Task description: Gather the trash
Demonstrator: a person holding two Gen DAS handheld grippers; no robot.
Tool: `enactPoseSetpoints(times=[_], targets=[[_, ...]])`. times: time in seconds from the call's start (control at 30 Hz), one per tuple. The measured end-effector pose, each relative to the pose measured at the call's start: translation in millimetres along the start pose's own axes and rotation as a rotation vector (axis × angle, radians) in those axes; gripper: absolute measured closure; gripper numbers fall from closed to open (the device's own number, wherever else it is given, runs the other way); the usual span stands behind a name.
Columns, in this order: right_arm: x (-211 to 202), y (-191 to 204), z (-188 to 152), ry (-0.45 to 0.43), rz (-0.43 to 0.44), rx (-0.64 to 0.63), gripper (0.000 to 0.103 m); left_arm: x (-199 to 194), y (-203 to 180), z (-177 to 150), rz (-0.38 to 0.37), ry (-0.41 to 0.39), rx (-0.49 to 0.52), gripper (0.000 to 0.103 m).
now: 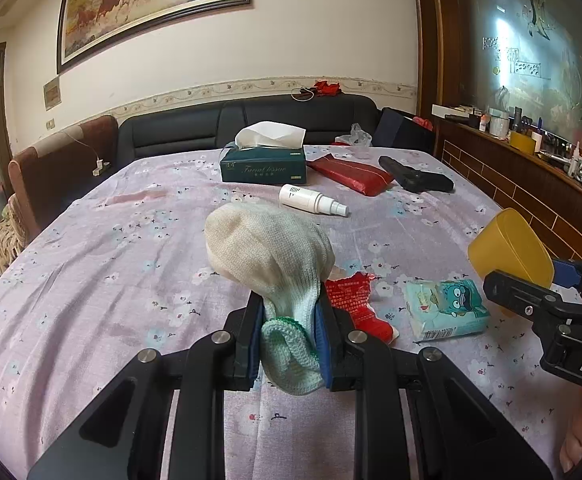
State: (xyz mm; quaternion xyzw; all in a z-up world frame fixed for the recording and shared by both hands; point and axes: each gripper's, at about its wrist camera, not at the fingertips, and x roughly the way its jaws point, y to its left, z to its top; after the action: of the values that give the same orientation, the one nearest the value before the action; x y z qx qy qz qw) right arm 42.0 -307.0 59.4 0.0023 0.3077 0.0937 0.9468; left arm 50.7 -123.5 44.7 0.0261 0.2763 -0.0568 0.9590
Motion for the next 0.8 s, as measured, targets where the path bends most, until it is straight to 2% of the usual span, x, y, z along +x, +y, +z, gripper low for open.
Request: enactPoseSetpoints(times=[0.8], targets=[[0.1,2.9,-0.2,0.002,0.003,-0.008,0.034,0.2,-0.9,-0.1,0.001,0.002,0.001,0.082]])
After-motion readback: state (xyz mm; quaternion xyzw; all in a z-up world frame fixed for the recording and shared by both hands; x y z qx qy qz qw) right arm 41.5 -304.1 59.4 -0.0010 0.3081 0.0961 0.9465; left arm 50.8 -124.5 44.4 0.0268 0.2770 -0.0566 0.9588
